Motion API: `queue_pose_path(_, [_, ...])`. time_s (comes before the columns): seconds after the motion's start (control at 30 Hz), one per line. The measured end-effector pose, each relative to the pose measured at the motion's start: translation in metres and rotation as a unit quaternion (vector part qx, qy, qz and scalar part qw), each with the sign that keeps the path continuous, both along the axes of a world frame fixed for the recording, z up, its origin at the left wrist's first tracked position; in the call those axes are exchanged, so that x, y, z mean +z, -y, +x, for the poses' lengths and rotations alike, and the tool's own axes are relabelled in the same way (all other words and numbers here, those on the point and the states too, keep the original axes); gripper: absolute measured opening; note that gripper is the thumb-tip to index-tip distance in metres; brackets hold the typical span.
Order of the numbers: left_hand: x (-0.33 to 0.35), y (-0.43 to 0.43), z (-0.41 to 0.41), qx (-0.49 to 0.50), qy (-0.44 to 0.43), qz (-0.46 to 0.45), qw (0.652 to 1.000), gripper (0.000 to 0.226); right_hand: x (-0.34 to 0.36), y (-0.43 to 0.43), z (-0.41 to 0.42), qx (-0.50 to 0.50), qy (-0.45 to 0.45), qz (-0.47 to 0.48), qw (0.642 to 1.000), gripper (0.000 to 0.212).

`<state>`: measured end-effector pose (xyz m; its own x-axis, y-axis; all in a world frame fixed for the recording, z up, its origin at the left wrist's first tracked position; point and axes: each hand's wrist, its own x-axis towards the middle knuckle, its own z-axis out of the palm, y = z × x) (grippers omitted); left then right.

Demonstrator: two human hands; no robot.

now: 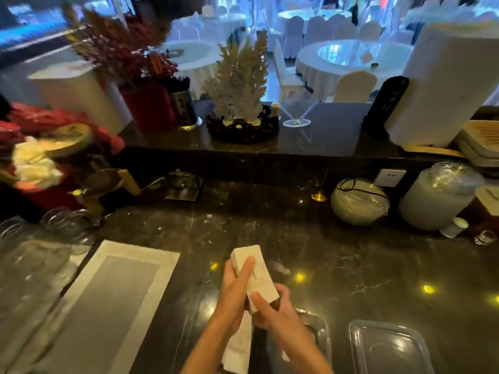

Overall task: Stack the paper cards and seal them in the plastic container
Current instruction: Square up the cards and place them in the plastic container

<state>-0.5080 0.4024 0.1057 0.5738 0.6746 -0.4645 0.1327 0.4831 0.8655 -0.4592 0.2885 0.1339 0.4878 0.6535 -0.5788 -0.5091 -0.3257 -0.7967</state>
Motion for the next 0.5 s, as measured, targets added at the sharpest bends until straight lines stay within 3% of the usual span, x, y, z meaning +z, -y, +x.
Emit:
queue_pose_path(0.07, [0.004, -0.007, -0.024, -0.017, 0.001, 0.009, 1.000, 0.048, 0.005, 0.010, -0.001, 0.068, 0.093, -0.055, 0.992, 0.063])
queue_pose_path(0.13, [0.009, -0.012, -0.047, -0.059, -0.002, 0.025, 0.998, 0.053, 0.013, 0.020, -0.003, 0.041, 0.135, -0.062, 0.988, 0.071])
queue_pose_path(0.27, [0.011, 0.014, -0.068, -0.167, -0.045, 0.097, 0.980, 0.048, 0.034, 0.007, -0.031, -0.045, -0.014, 0.005, 0.999, 0.070])
queue_pose_path(0.33, [0.012, 0.031, -0.072, -0.166, -0.061, 0.126, 0.976, 0.051, 0.034, -0.002, -0.050, -0.050, -0.012, -0.018, 0.999, 0.077])
queue_pose_path(0.5, [0.016, 0.024, -0.105, -0.135, -0.068, 0.086, 0.985, 0.036, 0.033, 0.006, -0.067, -0.127, -0.074, 0.016, 0.989, 0.076])
